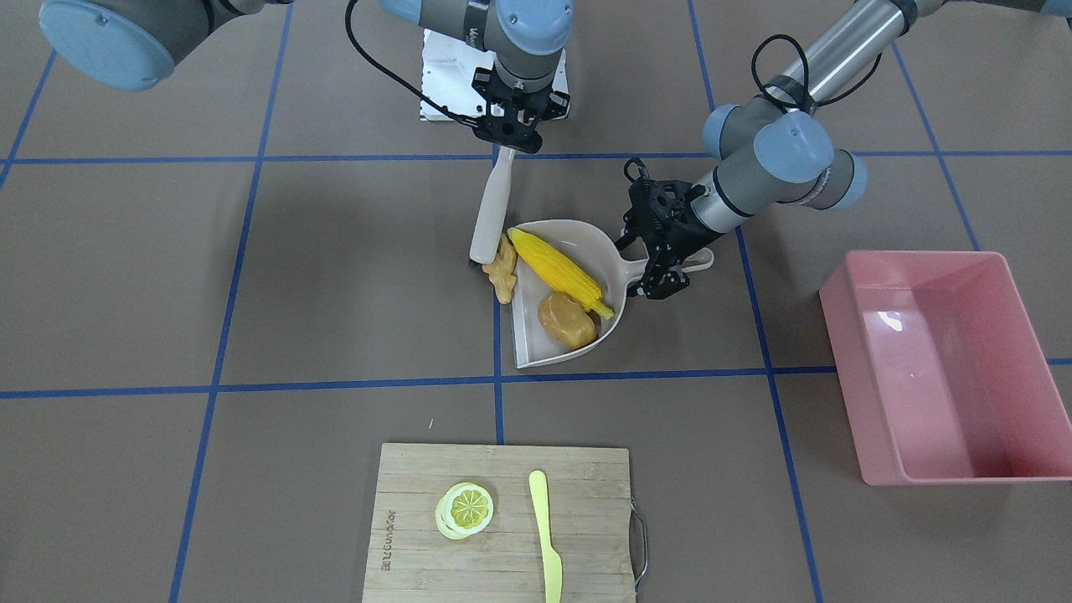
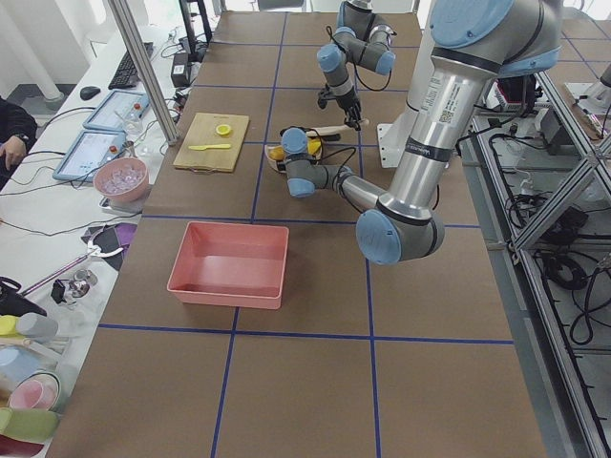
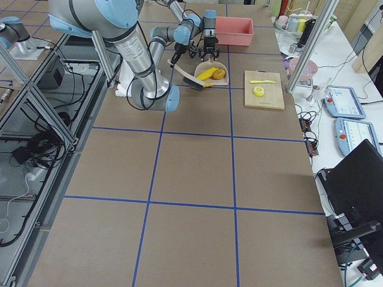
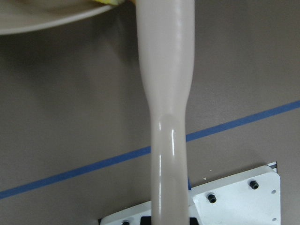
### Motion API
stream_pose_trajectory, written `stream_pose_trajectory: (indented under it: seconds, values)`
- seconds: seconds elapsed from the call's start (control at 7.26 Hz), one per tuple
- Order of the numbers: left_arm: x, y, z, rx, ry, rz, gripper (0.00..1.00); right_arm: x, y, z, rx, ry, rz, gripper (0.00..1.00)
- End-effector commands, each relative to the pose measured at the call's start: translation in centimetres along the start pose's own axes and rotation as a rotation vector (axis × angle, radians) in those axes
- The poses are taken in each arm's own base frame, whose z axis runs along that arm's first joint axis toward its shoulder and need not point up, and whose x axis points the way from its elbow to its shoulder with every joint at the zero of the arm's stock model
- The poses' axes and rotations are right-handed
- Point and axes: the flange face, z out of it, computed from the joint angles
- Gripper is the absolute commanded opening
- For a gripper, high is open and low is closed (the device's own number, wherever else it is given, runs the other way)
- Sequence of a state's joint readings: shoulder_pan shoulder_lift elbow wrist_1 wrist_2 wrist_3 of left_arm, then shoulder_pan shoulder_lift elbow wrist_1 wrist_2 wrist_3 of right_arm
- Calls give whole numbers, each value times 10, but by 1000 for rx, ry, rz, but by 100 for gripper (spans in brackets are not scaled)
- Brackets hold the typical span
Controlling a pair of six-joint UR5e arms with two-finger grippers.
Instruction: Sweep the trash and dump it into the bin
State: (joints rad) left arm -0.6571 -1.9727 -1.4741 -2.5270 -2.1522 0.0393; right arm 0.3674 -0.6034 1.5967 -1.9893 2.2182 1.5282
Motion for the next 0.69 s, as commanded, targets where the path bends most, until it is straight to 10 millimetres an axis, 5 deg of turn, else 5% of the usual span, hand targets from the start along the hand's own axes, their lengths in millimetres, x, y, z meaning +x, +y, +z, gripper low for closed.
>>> stream_pose_trajectory:
  seconds: [0.0, 0.55]
  values:
    - [0, 0, 0, -1, 1, 0, 81, -36, -9, -27, -5, -11, 18, 0]
    - [1, -1, 0, 2, 3, 2, 80, -64, -3, -54, 1, -20, 4, 0]
